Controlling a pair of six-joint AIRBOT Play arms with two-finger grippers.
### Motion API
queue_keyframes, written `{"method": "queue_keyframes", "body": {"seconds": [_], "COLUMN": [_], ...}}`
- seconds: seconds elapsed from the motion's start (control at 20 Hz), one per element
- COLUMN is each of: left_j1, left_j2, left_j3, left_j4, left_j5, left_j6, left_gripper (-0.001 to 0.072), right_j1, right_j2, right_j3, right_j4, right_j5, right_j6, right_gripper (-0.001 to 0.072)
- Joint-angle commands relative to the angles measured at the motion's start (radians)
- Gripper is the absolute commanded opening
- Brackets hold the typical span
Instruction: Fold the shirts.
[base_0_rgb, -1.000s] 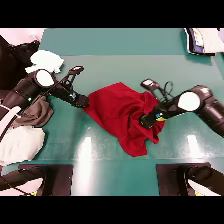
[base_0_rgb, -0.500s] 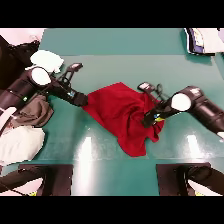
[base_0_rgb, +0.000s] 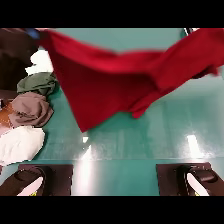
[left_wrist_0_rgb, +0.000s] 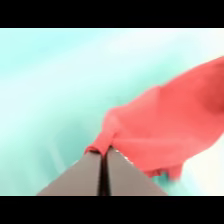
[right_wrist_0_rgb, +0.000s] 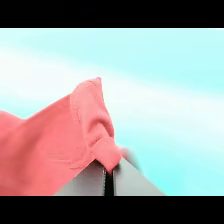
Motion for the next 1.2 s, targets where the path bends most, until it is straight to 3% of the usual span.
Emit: {"method": "queue_keyframes", "body": {"seconds": [0.0,0.2,0.4,0.65,0.75,0.85,1.05,1.15], "left_j1": [0.005,0.005,0.005,0.005,0.005,0.005,0.006,0.005], "left_j2": [0.07,0.076,0.072,0.065,0.064,0.064,0.062,0.013], "left_j3": [0.22,0.359,0.354,0.145,-0.021,-0.208,-0.525,-0.583], "left_j4": [0.003,0.003,0.023,0.208,0.265,0.275,0.321,0.341], "left_j5": [-0.007,-0.053,-0.148,-0.303,-0.302,-0.209,0.204,0.345], "left_j6": [-0.008,-0.057,-0.077,-0.108,-0.107,-0.106,-0.125,-0.161], "left_gripper": [0.0024,0.0025,0.0024,0.0024,0.0024,0.0025,0.0024,0.0024], "right_j1": [-0.183,-0.333,-0.394,-0.313,-0.243,-0.183,-0.089,-0.072], "right_j2": [0.091,0.097,-0.027,-0.28,-0.362,-0.445,-0.581,-0.635], "right_j3": [0.139,0.266,0.456,0.595,0.525,0.435,0.272,0.215], "right_j4": [0.0,0.0,0.001,0.026,0.022,0.019,0.016,0.016], "right_j5": [0.003,0.091,0.288,0.629,0.65,0.613,0.335,0.21], "right_j6": [0.0,-0.003,-0.018,-0.004,0.004,0.001,-0.027,-0.027], "right_gripper": [0.0014,0.0014,0.0014,0.0013,0.0013,0.0013,0.0013,0.0013]}}
